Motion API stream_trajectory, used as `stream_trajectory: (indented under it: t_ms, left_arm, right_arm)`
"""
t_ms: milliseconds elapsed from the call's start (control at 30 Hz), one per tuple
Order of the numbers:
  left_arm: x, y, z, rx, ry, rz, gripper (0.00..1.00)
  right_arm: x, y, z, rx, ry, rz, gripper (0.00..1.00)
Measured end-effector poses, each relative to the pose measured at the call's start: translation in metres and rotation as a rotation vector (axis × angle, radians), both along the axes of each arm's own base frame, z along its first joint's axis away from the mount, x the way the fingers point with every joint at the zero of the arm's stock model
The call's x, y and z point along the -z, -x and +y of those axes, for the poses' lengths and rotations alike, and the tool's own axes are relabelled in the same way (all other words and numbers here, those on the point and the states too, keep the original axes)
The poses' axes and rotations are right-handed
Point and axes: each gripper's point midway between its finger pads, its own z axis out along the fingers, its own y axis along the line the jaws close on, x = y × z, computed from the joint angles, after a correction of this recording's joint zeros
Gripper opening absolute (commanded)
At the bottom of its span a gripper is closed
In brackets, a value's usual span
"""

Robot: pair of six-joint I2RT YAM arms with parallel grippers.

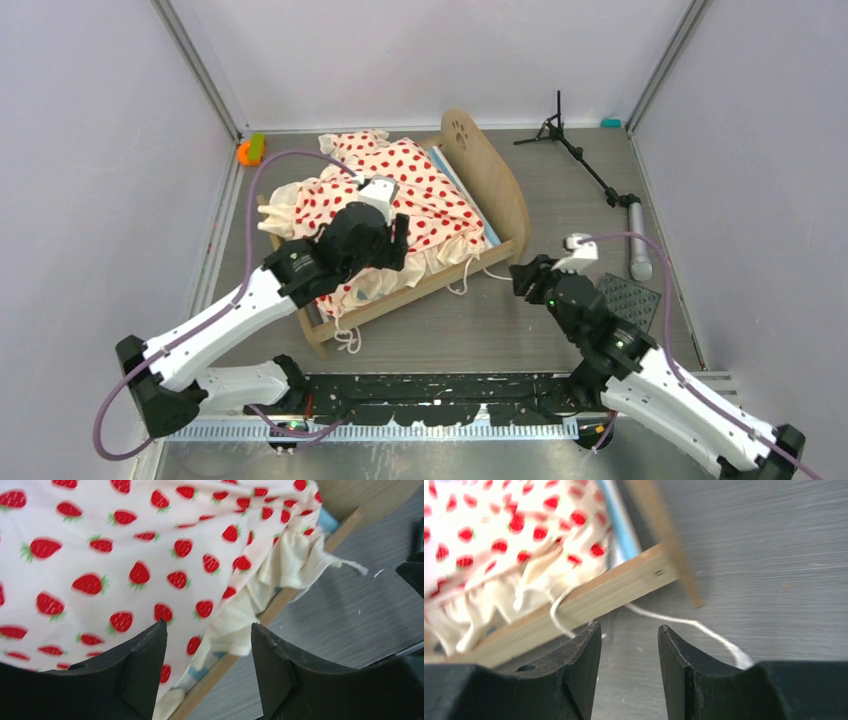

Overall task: Set up the pet bed
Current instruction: Adjust the ropes at the center of the board.

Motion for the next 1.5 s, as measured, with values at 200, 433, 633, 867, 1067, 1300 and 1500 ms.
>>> stream_trajectory:
  t_ms: [200, 433, 633, 867, 1067, 1300, 1500]
  left_arm:
    - [-0.001, 0.021, 0.035, -0.032, 0.0, -0.015, 0.64]
    - [-0.01, 0.03, 0.048, -0.03, 0.016, -0.031, 0.64]
    - [0.004, 0.035, 0.047, -0.013, -0.004, 0.0, 0.63]
    - [0.008, 0.038, 0.044, 0.011, -0.005, 0.021, 0.59]
    - [0.016, 0.041, 0.044, 0.021, -0.03, 0.048, 0.57]
    - [0.028, 0.043, 0.049, -0.006, -0.043, 0.075, 0.56]
    - [0.036, 0.044, 0.05, -0.024, -0.043, 0.094, 0.53]
  right_arm:
    - [0.042, -0.004, 0.076, -0.29, 0.071, 0.078, 0.54]
    - [0.082, 0.003, 0.108, -0.431, 0.101, 0.073, 0.56]
    - [0.083, -0.007, 0.124, -0.449, 0.109, 0.018, 0.54]
    - [0.102, -0.024, 0.116, -0.356, 0.169, 0.021, 0.38]
    - [0.103, -0.033, 0.11, -0.287, 0.176, 0.015, 0.09]
    - [0.087, -0.033, 0.09, -0.197, 0.166, 0.01, 0.0]
    - [0.047, -0.036, 0.069, -0.091, 0.16, -0.018, 0.0]
